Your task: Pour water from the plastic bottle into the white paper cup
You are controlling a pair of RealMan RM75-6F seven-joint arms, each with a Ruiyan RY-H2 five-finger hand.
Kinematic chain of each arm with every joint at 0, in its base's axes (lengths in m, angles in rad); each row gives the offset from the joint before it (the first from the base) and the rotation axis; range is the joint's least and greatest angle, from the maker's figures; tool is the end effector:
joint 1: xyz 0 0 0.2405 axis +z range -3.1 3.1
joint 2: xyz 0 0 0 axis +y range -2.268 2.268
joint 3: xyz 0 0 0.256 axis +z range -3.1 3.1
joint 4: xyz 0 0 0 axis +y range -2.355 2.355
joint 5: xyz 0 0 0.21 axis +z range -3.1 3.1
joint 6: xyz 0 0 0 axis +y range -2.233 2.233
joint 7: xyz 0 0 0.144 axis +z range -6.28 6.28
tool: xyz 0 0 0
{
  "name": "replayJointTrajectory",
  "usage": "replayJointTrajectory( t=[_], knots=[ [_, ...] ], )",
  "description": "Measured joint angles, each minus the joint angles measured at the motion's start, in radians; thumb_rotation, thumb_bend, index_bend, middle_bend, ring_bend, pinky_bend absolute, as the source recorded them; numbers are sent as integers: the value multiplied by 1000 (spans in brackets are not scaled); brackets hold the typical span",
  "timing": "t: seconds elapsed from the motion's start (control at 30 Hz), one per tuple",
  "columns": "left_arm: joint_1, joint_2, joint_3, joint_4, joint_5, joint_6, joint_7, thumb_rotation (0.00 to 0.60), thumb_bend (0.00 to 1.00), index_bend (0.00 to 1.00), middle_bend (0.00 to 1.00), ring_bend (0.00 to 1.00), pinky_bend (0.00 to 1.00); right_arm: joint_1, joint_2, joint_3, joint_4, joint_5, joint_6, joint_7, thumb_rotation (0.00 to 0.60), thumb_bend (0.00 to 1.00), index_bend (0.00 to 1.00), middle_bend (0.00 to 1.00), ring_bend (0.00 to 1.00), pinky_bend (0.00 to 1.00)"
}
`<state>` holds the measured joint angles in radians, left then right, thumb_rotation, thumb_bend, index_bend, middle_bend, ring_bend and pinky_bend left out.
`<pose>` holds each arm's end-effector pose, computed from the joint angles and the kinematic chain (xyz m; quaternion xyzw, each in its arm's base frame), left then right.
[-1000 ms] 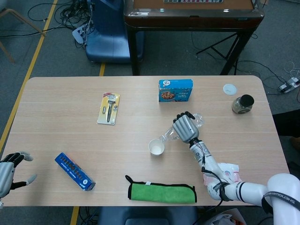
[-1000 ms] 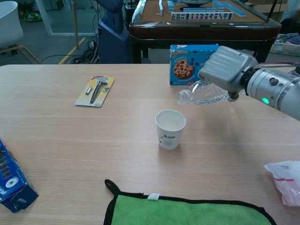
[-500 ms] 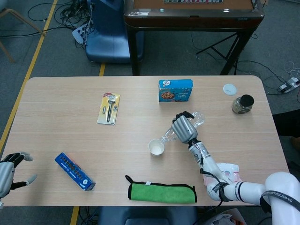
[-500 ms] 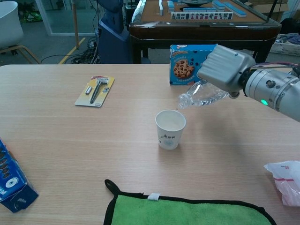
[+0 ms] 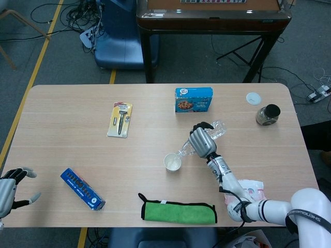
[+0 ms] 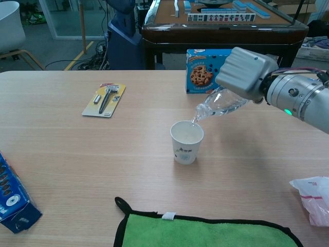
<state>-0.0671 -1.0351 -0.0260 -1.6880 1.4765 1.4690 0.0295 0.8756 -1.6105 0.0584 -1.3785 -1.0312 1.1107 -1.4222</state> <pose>-0.3111 0.1697 0.1747 -0.5983 -0.3979 -0.3575 0.5965 -0.1363 -0.3593 -0.0235 0.8073 0.0997 0.0958 0.5737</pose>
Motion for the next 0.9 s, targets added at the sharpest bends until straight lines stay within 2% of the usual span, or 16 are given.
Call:
replayJointTrajectory(
  t=[0.9],
  knots=[
    [0,-2,-2,0,-5,0,3,600,106,428,339,313,547,1,-3,-6,-3,21,20,-4,600,193,644,633,556,596]
  ],
)
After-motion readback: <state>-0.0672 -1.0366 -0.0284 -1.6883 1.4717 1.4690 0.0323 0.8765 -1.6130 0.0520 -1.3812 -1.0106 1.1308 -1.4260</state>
